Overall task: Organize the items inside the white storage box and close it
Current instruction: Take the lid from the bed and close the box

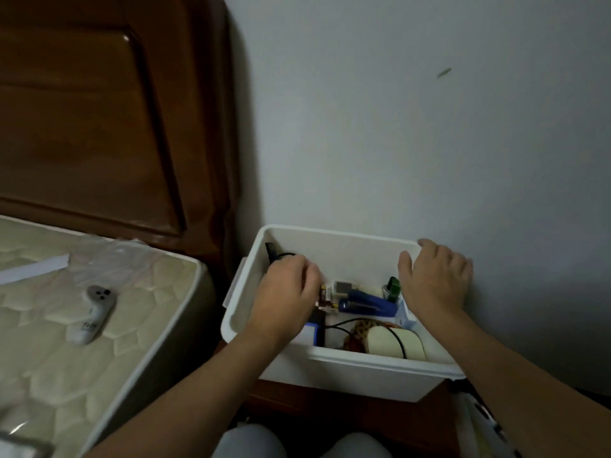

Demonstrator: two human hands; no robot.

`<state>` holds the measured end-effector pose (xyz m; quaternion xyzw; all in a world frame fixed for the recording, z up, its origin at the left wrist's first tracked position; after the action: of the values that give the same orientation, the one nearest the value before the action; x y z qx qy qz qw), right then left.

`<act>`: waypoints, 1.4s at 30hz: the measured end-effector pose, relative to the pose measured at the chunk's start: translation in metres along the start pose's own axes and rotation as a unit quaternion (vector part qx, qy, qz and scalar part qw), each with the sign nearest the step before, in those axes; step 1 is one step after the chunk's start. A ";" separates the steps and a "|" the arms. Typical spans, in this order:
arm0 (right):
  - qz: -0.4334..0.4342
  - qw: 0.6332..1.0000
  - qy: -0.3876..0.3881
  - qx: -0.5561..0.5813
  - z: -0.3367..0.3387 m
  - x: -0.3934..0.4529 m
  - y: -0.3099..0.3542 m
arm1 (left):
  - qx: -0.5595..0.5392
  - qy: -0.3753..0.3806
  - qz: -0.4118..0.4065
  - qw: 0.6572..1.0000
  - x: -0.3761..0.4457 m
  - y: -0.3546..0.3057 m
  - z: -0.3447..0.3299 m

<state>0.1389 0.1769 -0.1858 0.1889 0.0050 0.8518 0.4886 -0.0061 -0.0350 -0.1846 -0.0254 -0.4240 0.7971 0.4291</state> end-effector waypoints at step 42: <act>0.702 0.529 0.348 0.325 0.100 -0.484 0.449 | 0.476 -0.107 0.587 0.646 -0.592 0.196 0.342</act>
<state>0.0173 -0.4790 -0.1600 -0.0339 0.3172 0.8580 -0.4026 0.0994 -0.7300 -0.2939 0.0241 0.0746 0.9716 -0.2235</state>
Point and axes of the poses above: each hand's wrist, its own x-axis towards the middle knuckle, its own z-axis out of the back of the hand, y = z × x, the point moved 2 cm from there along x, towards the middle knuckle, and after that the axes turned 4 degrees about y, right-handed, at the moved point
